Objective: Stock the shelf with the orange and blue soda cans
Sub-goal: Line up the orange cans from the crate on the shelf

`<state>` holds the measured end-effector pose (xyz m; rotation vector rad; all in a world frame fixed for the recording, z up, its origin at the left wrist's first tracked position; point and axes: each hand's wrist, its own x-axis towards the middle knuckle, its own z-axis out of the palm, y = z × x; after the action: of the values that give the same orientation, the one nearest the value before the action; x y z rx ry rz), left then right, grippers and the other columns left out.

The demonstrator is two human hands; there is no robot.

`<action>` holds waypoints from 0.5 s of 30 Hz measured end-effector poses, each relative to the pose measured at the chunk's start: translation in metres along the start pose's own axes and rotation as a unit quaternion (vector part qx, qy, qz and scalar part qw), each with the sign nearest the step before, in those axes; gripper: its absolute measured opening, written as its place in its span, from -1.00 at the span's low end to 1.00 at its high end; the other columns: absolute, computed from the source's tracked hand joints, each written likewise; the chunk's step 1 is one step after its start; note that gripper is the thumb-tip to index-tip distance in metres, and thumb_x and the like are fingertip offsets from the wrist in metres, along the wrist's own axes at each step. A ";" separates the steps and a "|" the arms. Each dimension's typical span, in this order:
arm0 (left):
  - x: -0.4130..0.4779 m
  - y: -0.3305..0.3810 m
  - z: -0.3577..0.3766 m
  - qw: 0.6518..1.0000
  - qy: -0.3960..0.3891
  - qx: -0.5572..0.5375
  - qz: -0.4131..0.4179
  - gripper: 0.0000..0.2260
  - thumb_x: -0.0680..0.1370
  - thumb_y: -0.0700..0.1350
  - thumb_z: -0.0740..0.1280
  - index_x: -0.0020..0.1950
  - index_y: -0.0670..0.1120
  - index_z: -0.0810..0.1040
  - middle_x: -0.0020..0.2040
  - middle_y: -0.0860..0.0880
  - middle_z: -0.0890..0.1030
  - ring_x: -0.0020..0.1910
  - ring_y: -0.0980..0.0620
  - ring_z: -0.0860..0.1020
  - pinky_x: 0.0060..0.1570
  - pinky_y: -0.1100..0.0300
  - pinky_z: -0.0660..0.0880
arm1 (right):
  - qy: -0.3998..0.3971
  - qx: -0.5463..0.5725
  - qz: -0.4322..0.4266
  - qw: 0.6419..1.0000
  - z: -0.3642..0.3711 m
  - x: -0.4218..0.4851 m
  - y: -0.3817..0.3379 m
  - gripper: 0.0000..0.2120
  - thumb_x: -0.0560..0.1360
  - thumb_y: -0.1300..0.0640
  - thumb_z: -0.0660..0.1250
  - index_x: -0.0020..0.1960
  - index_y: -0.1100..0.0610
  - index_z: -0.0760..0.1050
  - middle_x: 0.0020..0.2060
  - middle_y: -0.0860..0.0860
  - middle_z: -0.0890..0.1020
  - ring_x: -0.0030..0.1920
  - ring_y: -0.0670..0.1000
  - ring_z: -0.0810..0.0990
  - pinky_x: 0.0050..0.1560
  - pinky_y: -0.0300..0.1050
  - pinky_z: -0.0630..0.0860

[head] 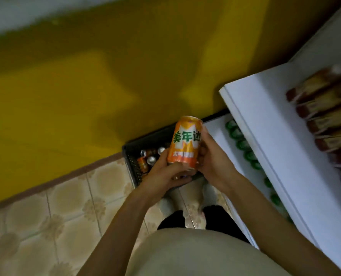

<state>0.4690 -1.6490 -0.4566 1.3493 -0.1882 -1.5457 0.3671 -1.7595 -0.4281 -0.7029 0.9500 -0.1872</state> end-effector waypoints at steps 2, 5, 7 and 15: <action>-0.022 0.010 0.024 0.999 -0.031 -0.032 0.030 -0.35 0.36 0.00 0.52 0.39 0.03 0.35 0.23 -0.10 0.59 0.12 -0.12 0.61 -0.03 0.03 0.59 | 0.018 0.050 -0.049 0.997 0.002 -0.038 -0.005 -0.50 0.57 -0.20 0.07 0.27 0.11 0.50 0.09 0.09 0.67 0.05 0.04 0.67 -0.06 -0.09 0.63; -0.045 0.022 0.064 0.994 -0.076 -0.036 0.065 -0.26 0.24 0.11 0.57 0.36 0.02 0.39 0.24 -0.12 0.57 0.09 -0.09 0.61 -0.11 0.10 0.59 | 0.043 0.060 -0.120 0.990 -0.004 -0.087 -0.017 -0.48 0.48 -0.25 0.11 0.21 0.07 0.53 0.06 0.08 0.68 0.05 0.03 0.67 0.03 -0.04 0.58; -0.055 0.029 0.086 0.992 -0.090 -0.008 0.092 -0.45 0.34 -0.01 0.48 0.30 0.04 0.44 0.24 -0.14 0.57 0.09 -0.08 0.62 -0.12 0.15 0.57 | 0.057 0.044 -0.171 0.983 -0.012 -0.115 -0.026 -0.44 0.44 -0.27 0.11 0.23 0.07 0.51 0.04 0.04 0.69 0.03 -0.01 0.67 0.03 -0.08 0.57; -0.098 0.034 0.181 0.961 -0.151 0.082 0.216 -0.48 0.39 -0.14 0.49 0.31 0.06 0.43 0.18 -0.02 0.60 0.14 0.00 0.60 -0.03 0.12 0.59 | 0.130 -0.004 -0.329 0.935 -0.051 -0.219 -0.039 -0.46 0.42 -0.15 0.36 0.31 0.08 0.44 0.11 0.04 0.65 0.11 0.04 0.64 0.08 -0.04 0.56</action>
<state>0.3280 -1.6775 -0.3058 1.0948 -0.7651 -1.3722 0.2046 -1.7164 -0.2740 -1.0046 0.9352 -0.8873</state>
